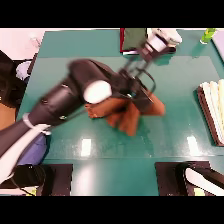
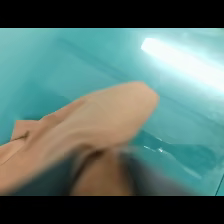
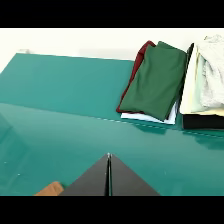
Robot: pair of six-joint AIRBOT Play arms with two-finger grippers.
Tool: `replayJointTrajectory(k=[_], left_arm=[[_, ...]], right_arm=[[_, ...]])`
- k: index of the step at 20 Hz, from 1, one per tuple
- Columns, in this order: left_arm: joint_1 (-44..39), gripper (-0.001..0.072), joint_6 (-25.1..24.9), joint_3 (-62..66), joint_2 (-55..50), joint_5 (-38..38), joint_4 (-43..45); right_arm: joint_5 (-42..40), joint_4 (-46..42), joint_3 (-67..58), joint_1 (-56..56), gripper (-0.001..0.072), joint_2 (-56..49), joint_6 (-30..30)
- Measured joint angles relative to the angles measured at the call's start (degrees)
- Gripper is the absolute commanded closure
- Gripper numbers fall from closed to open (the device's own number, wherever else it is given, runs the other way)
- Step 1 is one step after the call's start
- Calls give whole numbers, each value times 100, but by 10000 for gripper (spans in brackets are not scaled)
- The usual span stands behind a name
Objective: Fold the shirts.
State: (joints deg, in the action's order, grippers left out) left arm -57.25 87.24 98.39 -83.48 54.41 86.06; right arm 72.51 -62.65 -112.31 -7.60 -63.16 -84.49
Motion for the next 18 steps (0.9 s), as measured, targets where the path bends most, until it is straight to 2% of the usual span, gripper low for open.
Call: replayJointTrajectory(k=[4,9,13,18], left_arm=[[535,177,-118,168,-286,492,-79],[2135,177,-20,98,-393,1311,-107],[3106,177,96,-568,-407,1320,-356],[3447,176,133,-1676,-636,881,-765]], right_arm=[[103,-2,-7,-24,693,-9,-4],[299,-2,-4,-31,693,-15,-7],[442,-2,0,-31,692,-85,-9],[699,-2,2,74,692,-361,-17]])
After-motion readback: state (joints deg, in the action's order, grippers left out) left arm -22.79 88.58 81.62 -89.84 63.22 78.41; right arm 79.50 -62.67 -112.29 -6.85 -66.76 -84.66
